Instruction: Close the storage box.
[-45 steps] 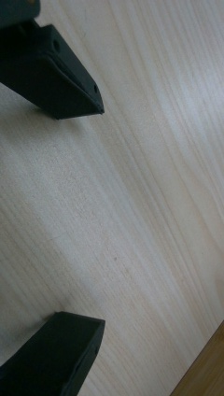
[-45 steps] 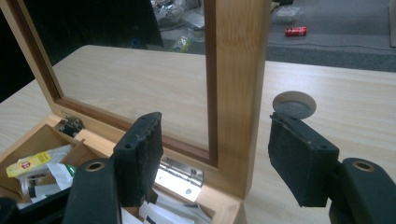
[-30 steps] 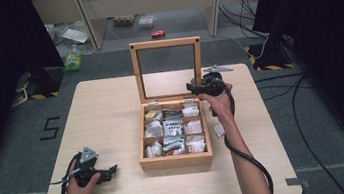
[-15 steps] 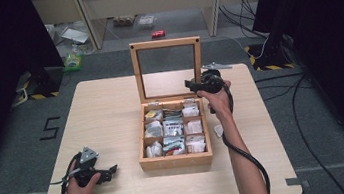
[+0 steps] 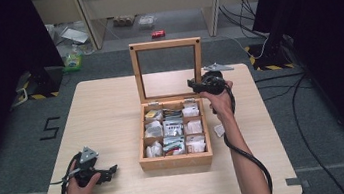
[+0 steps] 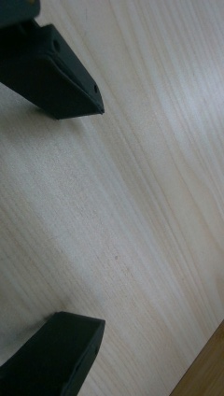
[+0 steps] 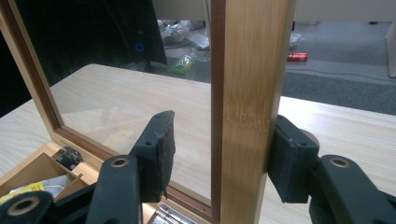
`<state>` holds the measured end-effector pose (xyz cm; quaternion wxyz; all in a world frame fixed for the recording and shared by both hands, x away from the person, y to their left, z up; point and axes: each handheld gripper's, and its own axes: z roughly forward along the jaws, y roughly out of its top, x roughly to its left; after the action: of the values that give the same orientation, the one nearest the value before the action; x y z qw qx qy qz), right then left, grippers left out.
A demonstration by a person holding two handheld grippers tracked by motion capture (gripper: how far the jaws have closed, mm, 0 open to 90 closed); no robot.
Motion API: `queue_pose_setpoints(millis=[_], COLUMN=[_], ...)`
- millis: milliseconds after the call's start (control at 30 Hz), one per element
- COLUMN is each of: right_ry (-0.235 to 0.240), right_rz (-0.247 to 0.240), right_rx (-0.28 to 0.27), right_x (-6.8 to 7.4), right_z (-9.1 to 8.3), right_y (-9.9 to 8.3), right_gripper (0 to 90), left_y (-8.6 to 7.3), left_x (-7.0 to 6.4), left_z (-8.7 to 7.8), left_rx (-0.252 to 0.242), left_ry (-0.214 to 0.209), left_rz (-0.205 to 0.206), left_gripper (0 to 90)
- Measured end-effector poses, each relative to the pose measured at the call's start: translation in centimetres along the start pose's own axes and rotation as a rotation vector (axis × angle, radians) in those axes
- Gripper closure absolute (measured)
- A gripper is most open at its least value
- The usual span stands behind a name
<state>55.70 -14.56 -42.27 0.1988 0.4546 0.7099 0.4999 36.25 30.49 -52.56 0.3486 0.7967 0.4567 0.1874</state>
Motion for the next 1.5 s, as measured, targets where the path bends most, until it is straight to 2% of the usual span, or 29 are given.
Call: queue_pose_setpoints(millis=[267,333,600,867,1100,1500], right_ry=[-0.003,0.003,0.018,0.018,0.023,0.044], right_rz=[-0.019,-0.008,-0.013,-0.039,-0.037,-0.059], right_rx=[-0.016,-0.022,-0.039,-0.063,-0.082,-0.072], right_x=[0.2,0.3,0.1,0.3,0.6,0.9], right_z=[-0.4,-0.6,-1.3,-1.7,-2.3,-3.5], right_y=[-0.3,-0.4,-0.5,-1.0,-1.3,-1.8], right_gripper=[48.3,49.0,52.5,52.5,51.3,49.9], left_y=[0.0,0.0,0.0,0.0,0.0,0.0], left_x=[0.0,0.0,0.0,0.0,0.0,0.0], left_z=[0.0,0.0,0.0,0.0,0.0,0.0], left_rx=[0.001,0.001,0.001,-0.001,0.0,0.0], left_ry=[0.001,0.001,0.001,-0.001,0.0,0.001], left_rz=[0.0,0.0,0.0,0.0,0.0,0.0], left_gripper=[0.0,0.0,0.0,0.0,0.0,0.0])
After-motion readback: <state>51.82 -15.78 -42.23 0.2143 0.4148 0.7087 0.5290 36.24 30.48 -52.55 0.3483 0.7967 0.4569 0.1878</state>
